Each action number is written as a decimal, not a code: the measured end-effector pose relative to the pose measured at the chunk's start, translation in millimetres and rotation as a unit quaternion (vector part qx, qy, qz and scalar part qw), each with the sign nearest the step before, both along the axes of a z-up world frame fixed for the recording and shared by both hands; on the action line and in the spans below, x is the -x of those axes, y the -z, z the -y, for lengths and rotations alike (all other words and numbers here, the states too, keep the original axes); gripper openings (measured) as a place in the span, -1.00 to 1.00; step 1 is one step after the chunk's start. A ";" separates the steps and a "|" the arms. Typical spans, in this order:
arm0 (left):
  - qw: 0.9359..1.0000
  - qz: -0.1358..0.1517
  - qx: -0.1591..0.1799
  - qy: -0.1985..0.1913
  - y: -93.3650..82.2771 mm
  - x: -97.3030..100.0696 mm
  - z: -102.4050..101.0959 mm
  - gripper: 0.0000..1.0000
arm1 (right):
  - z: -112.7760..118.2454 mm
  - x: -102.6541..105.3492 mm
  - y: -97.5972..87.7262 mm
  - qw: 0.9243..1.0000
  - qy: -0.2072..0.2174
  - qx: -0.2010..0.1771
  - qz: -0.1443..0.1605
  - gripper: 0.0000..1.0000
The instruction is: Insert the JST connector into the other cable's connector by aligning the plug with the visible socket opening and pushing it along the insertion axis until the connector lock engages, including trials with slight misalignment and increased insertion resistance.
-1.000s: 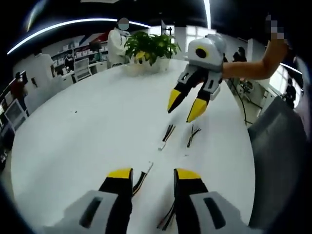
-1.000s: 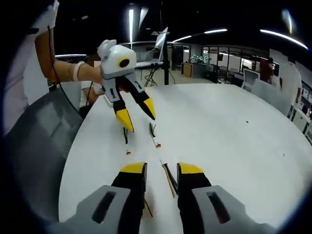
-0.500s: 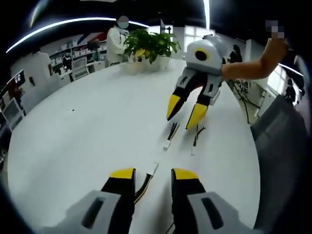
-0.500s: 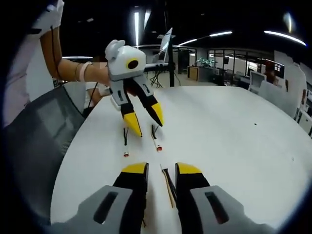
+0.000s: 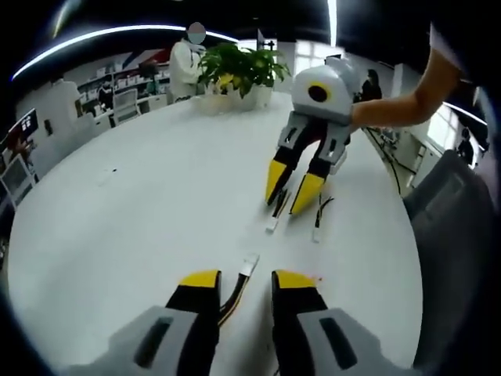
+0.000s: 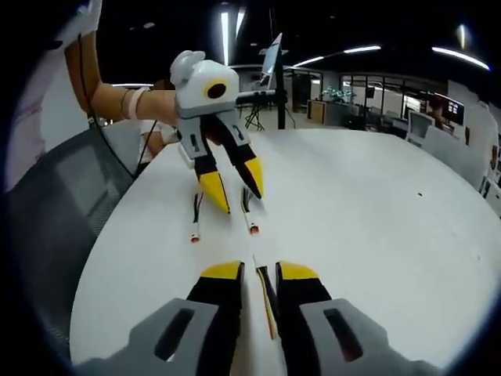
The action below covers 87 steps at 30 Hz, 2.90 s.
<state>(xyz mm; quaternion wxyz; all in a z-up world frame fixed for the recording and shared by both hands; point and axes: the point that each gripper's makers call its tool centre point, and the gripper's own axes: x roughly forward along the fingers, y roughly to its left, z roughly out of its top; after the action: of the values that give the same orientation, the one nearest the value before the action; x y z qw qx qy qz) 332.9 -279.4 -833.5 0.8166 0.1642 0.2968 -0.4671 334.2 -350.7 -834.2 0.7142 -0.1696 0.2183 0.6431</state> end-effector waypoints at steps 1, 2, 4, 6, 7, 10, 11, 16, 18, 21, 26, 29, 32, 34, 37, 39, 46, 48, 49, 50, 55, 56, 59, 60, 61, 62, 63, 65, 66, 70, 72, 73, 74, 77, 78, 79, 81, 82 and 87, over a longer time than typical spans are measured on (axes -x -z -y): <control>1.000 0.001 0.000 0.002 0.6 -0.3 0.7 -0.67 | 0.2 1.0 1.0 1.000 0.000 0.001 0.000 -0.73; 1.000 0.002 0.000 0.005 1.0 -0.6 2.0 -0.68 | 0.4 1.8 2.8 1.000 -0.002 0.005 0.001 -0.74; 1.000 0.001 -0.001 0.019 1.7 1.6 5.2 -0.68 | 0.2 3.2 4.7 1.000 -0.005 0.009 0.002 -0.75; 1.000 0.005 0.003 0.026 0.7 2.5 8.5 -0.68 | -0.9 5.9 5.1 1.000 -0.011 0.009 0.007 -0.78; 1.000 0.006 0.004 0.026 0.9 2.3 9.1 -0.68 | -1.6 6.8 4.8 1.000 -0.013 0.008 0.009 -0.80; 1.000 0.005 0.007 0.020 1.5 1.5 11.0 -0.67 | -4.2 7.3 4.8 1.000 -0.014 0.004 0.010 -0.80; 1.000 0.006 0.008 0.020 1.5 1.3 11.5 -0.67 | -4.8 6.9 5.3 1.000 -0.014 0.005 0.011 -0.79; 1.000 0.006 0.009 0.018 4.7 1.0 12.6 -0.67 | -6.4 7.6 9.4 1.000 -0.016 0.005 0.008 -0.81; 1.000 0.006 0.011 0.015 5.6 -0.3 12.2 -0.67 | -6.2 7.1 11.3 1.000 -0.015 0.007 0.010 -0.84; 1.000 0.005 0.014 0.013 7.5 -1.6 11.3 -0.69 | -5.6 6.6 12.9 1.000 -0.017 0.008 0.011 -0.84; 1.000 0.007 0.010 0.018 9.5 -0.7 11.8 -0.74 | -6.0 7.3 13.1 1.000 -0.020 0.004 0.011 -0.84; 1.000 0.007 0.011 0.020 10.6 -0.6 12.6 -0.74 | -7.1 8.7 14.0 1.000 -0.025 0.004 0.011 -0.84; 1.000 0.007 0.006 0.024 13.1 0.1 13.0 -0.75 | -7.8 9.1 15.9 1.000 -0.027 0.008 0.013 -0.87; 0.999 0.011 0.001 0.030 14.7 0.6 13.0 -0.75 | -7.9 8.7 16.2 0.999 -0.029 0.008 0.014 -0.87; 0.999 0.015 -0.006 0.039 15.3 2.4 12.7 -0.76 | -7.5 7.9 16.0 0.999 -0.032 0.008 0.019 -0.89; 0.999 0.015 -0.005 0.041 14.8 2.5 13.4 -0.77 | -6.8 7.4 16.0 0.999 -0.035 0.007 0.022 -0.89; 0.999 0.015 0.004 0.040 13.7 2.5 14.0 -0.79 | -7.0 7.3 15.4 0.999 -0.038 0.007 0.024 -0.86; 0.999 0.017 0.007 0.042 13.7 2.3 14.2 -0.79 | -7.1 7.0 15.0 0.999 -0.039 0.007 0.026 -0.88; 0.999 0.017 0.008 0.042 13.6 2.3 14.5 -0.80 | -6.9 6.9 14.9 0.999 -0.039 0.007 0.026 -0.88; 0.999 0.018 0.009 0.043 13.6 2.4 14.6 -0.80 | -6.9 6.6 14.8 0.999 -0.039 0.006 0.026 -0.89; 0.998 0.024 0.014 0.049 13.4 2.1 15.9 -0.88 | -7.4 6.9 13.9 0.999 -0.039 0.005 0.025 -0.90; 0.998 0.027 0.015 0.053 13.3 2.3 16.5 -0.90 | -7.3 7.2 13.8 0.999 -0.040 0.005 0.025 -0.90; 0.998 0.032 0.018 0.058 13.2 2.5 17.8 -0.97 | -7.7 7.1 13.6 0.999 -0.040 0.004 0.025 -0.90; 0.998 0.031 0.020 0.056 13.4 2.2 17.8 -0.98 | -7.7 7.0 13.5 0.999 -0.040 0.004 0.025 -0.90; 0.998 0.031 0.021 0.056 13.4 1.9 17.8 -0.98 | -7.8 6.9 13.3 0.999 -0.040 0.004 0.025 -0.90; 0.998 0.032 0.022 0.057 13.4 2.0 18.0 -0.99 | -7.8 6.8 13.3 0.999 -0.040 0.003 0.024 -0.90; 0.998 0.031 0.023 0.058 13.3 2.0 18.2 -1.00 | -7.9 6.7 13.2 0.999 -0.040 0.003 0.025 -0.90; 0.997 0.037 0.023 0.060 13.0 1.8 18.8 -1.00 | -7.9 5.8 13.1 0.999 -0.038 0.004 0.025 -0.91; 0.997 0.044 0.022 0.066 12.8 1.7 19.5 -1.00 | -7.9 5.8 13.0 0.999 -0.038 0.005 0.026 -0.91; 0.996 0.048 0.027 0.068 13.0 2.1 20.5 -1.00 | -7.2 3.0 15.4 0.999 -0.038 0.005 0.026 -0.91; 0.996 0.048 0.029 0.070 13.1 2.2 20.5 -1.00 | -7.2 2.7 16.0 0.999 -0.038 0.005 0.026 -0.91; 0.996 0.048 0.030 0.071 13.1 2.4 20.6 -1.00 | -7.5 2.7 16.1 0.999 -0.038 0.006 0.027 -0.91; 0.996 0.049 0.029 0.072 13.2 2.5 20.6 -1.00 | -7.7 2.7 16.2 0.999 -0.038 0.007 0.026 -0.91; 0.995 0.050 0.027 0.077 13.5 2.8 20.6 -1.00 | -8.1 2.9 16.4 0.999 -0.038 0.007 0.026 -0.91; 0.995 0.052 0.026 0.079 13.4 3.0 20.7 -1.00 | -8.2 2.8 16.3 0.999 -0.038 0.006 0.025 -0.91; 0.995 0.052 0.027 0.078 13.4 3.0 20.6 -1.00 | -8.1 2.7 16.3 0.999 -0.037 0.007 0.024 -0.91; 0.995 0.052 0.028 0.079 13.7 3.1 20.6 -1.00 | -8.0 2.8 16.1 0.999 -0.032 0.007 0.018 -0.92; 0.995 0.051 0.029 0.078 13.7 3.2 20.7 -1.00 | -7.9 2.9 16.1 0.999 -0.032 0.008 0.017 -0.92; 0.996 0.039 0.033 0.075 14.2 5.3 21.7 -1.00 | -6.3 5.5 15.8 0.999 -0.029 0.012 0.015 -0.92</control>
<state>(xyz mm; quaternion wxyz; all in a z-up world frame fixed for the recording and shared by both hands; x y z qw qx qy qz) 327.6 -301.1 -847.7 0.7950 0.1768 0.2358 -0.5303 328.7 -344.4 -850.0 0.6963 -0.1937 0.2102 0.6584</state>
